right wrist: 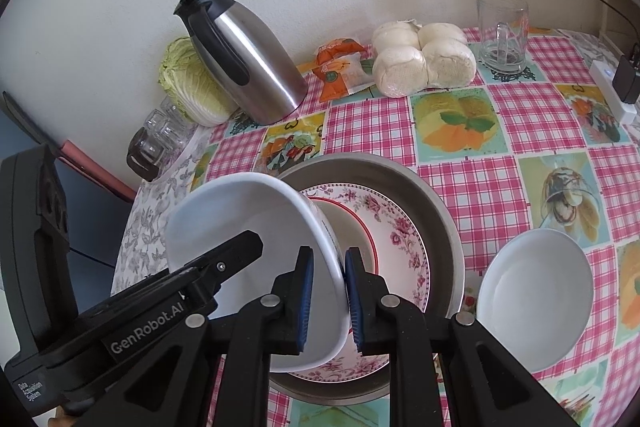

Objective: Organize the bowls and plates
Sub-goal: 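Carry the square bowl with both grippers over the steel basin, then lower the square bowl onto the red-rimmed bowl in the basin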

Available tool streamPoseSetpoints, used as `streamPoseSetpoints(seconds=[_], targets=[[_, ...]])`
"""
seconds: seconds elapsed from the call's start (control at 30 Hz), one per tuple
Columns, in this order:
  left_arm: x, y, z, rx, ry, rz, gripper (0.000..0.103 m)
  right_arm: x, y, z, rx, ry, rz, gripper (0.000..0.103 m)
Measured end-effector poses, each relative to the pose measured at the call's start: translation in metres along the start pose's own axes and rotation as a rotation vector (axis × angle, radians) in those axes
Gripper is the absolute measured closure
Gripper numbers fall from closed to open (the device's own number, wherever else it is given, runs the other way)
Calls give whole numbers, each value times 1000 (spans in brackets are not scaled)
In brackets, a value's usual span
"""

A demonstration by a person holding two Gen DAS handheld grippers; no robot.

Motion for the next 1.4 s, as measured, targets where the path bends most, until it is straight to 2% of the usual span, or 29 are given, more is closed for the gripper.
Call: streamPoseSetpoints(seconds=[0.33, 0.83, 1.4], targets=[[-14, 0, 3, -5, 40, -12, 65, -10, -8, 2, -21, 21, 16, 84], [-15, 0, 2, -10, 44, -19, 63, -15, -14, 3, -35, 34, 23, 83], [-15, 1, 3, -22, 44, -48, 62, -7, -8, -1, -25, 9, 18, 83]])
Point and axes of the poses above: each gripper's, at about its wrist camera, not at the fingertips, and x roughly against the way its jaws point, y to its left, z to its underside, the point moved 6 cm from there along -x, roughly the way its jaws point, and after that the axes turned 1 degree about x, right-handed, at the moved point
